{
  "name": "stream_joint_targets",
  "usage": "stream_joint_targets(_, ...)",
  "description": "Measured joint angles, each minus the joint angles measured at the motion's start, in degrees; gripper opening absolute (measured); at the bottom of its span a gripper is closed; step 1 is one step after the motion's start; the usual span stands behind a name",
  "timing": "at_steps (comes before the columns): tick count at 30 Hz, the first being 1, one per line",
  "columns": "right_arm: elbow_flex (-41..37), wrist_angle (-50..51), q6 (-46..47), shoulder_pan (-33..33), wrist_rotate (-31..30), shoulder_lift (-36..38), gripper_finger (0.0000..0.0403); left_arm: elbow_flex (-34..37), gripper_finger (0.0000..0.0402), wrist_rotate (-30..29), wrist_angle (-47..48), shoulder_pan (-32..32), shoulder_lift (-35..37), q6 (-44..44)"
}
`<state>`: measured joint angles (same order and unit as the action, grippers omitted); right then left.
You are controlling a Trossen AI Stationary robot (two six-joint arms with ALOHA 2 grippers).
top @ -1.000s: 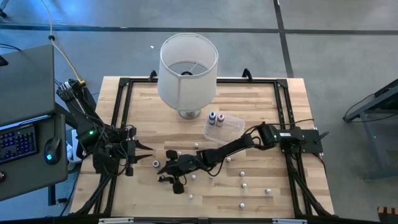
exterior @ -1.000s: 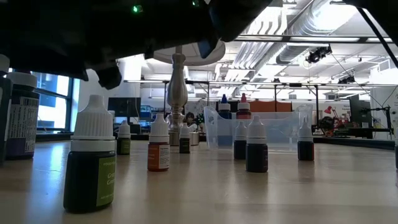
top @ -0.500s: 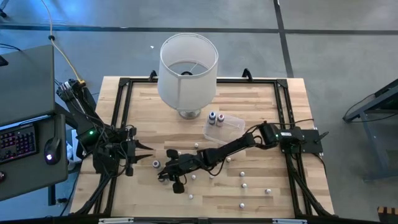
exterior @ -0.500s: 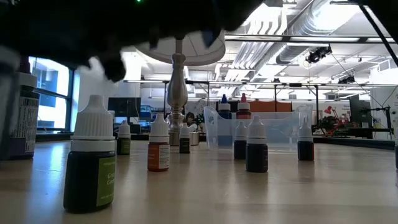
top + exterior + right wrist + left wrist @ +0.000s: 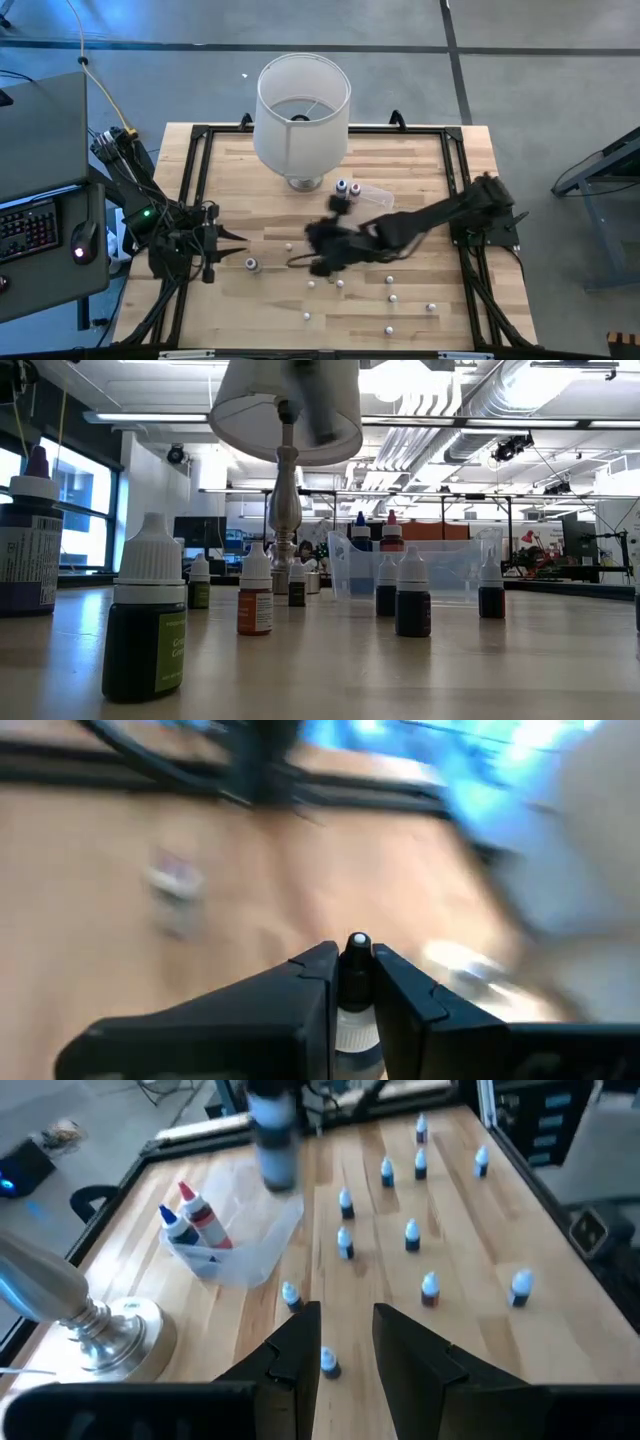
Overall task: Pick & Place food coloring
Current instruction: Put the large black food coloring bottle into the transparent bin
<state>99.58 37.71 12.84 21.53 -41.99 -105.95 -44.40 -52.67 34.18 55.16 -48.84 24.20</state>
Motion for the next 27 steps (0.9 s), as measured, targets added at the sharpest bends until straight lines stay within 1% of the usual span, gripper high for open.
stream_joint_targets(2, -0.1, 10.4, 6.2, 1.7, -6.5, 2.5, 0.0038, 0.0, 0.0092, -0.9, -1.5, 0.0, 0.0, -0.3)
stream_joint_targets(3, -0.1, 16.1, 11.1, 2.4, -9.1, 3.4, 0.0038, 0.0, 0.0092, -1.5, -2.1, 0.0, 0.0, -0.5)
stream_joint_targets(6, -1.3, 31.6, 27.5, 4.2, -14.4, 4.7, 0.0038, 0.0, 0.0092, -2.3, -3.7, 0.0, 0.0, -1.6)
stream_joint_targets(8, -4.9, 35.5, 35.3, 5.0, -16.1, 5.2, 0.0038, 0.0, 0.0092, -2.4, -4.4, 0.0, 0.0, -1.9)
stream_joint_targets(10, -10.6, 33.8, 38.7, 5.2, -15.8, 6.0, 0.0038, 0.0, 0.0092, -2.4, -4.5, 0.0, 0.0, -1.9)
stream_joint_targets(13, -20.1, 27.5, 40.5, 4.1, -15.7, 8.8, 0.0038, 0.0, 0.0092, -2.6, -4.6, 0.0, 0.0, -3.3)
stream_joint_targets(16, -29.8, 17.3, 39.9, 1.5, -14.8, 12.2, 0.0038, 0.0, 0.0092, -4.0, -5.2, 0.0, 0.0, -6.1)
stream_joint_targets(18, -35.8, 9.7, 36.0, -0.7, -14.3, 15.4, 0.0038, 0.0, 0.0092, -5.6, -6.2, 0.0, 0.0, -8.1)
stream_joint_targets(22, -47.4, -11.1, 25.9, -6.5, -11.2, 22.3, 0.0039, 0.0, 0.0092, -6.9, -9.3, 0.0, 0.0, -12.7)
stream_joint_targets(25, -56.8, -29.7, 16.0, -11.1, -5.4, 25.9, 0.0038, 0.0, 0.0092, -6.9, -11.3, 0.0, 0.0, -15.3)
stream_joint_targets(27, -63.2, -42.0, 10.6, -13.8, -1.2, 26.8, 0.0038, 0.0, 0.0092, -6.9, -11.7, 0.0, 0.0, -16.2)
